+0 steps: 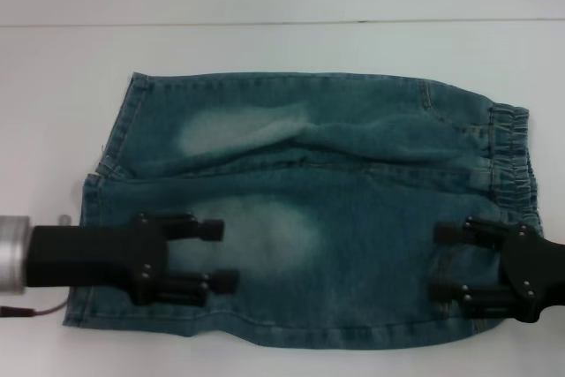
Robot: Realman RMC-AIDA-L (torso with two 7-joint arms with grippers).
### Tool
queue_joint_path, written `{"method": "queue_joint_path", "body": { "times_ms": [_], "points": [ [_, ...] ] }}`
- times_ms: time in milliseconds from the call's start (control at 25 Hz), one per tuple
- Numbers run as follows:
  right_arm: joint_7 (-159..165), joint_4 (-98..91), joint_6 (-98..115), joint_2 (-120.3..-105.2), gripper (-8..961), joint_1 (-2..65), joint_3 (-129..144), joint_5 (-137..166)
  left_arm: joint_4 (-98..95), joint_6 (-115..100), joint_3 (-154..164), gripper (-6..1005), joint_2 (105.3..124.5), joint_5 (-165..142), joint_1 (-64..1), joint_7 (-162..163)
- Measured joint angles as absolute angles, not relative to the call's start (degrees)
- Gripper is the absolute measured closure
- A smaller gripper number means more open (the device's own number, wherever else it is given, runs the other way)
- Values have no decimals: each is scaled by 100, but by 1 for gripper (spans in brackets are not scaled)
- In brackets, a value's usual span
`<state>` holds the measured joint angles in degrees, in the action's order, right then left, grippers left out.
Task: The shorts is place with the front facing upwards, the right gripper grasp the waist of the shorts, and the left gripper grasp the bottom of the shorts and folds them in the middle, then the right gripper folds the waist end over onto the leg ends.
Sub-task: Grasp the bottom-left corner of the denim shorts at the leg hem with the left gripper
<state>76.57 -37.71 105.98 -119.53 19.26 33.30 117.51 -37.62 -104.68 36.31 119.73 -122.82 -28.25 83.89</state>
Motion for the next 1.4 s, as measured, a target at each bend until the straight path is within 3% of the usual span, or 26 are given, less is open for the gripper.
{"method": "queue_joint_path", "body": {
  "times_ms": [480,1400],
  "points": [
    [7672,-3771,10532,-11953,17,1929,3328,11751,-5273,-10802,2252,114,11816,-12570,-1503,9517],
    [7690,-3782,10538,-11944,26,1942,3332,11751,-5212,-10212,2219,112,11861,-14012,-1864,10043]
  ]
}}
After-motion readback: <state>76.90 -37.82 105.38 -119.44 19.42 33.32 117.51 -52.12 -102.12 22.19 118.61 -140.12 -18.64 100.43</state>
